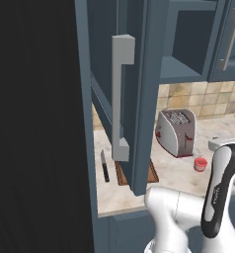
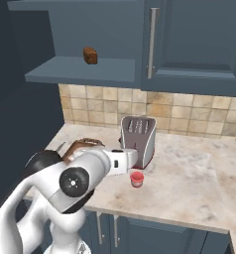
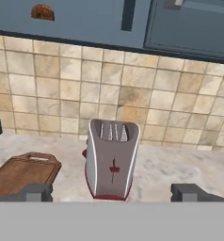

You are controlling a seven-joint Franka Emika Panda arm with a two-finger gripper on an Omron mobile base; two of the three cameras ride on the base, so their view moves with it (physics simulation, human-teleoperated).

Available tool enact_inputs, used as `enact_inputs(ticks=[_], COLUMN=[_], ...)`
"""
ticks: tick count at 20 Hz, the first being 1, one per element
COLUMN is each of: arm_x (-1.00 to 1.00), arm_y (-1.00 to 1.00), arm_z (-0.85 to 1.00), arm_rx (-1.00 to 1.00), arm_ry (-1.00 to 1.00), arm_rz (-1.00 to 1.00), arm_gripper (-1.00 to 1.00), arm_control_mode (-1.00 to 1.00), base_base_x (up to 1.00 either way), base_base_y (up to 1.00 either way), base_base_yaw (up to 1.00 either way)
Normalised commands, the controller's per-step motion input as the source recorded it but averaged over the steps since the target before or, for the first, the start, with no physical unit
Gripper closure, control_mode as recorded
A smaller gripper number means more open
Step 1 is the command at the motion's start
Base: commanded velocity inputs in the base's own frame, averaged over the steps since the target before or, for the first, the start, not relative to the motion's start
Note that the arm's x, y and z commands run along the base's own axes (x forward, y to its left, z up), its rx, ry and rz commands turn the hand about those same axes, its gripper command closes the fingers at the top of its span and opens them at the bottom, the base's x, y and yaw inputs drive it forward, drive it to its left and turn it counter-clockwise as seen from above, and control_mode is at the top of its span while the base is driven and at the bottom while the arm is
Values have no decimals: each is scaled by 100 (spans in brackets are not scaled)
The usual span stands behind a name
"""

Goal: Pick the bread, place it on the cutting board, pick the jam, place it on the counter, and close the cabinet.

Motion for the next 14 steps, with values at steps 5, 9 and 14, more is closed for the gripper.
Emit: enact_inputs(ticks=[5,9,14], arm_x=[-16,-14,-16], arm_y=[33,34,30], arm_z=[31,23,25], arm_rx=[0,0,0], arm_ry=[0,0,0], arm_rz=[3,1,2], arm_gripper=[-100,-100,-100], arm_control_mode=[-100,-100,-100], base_base_x=[0,0,0], base_base_y=[0,0,0], base_base_yaw=[0,0,0])
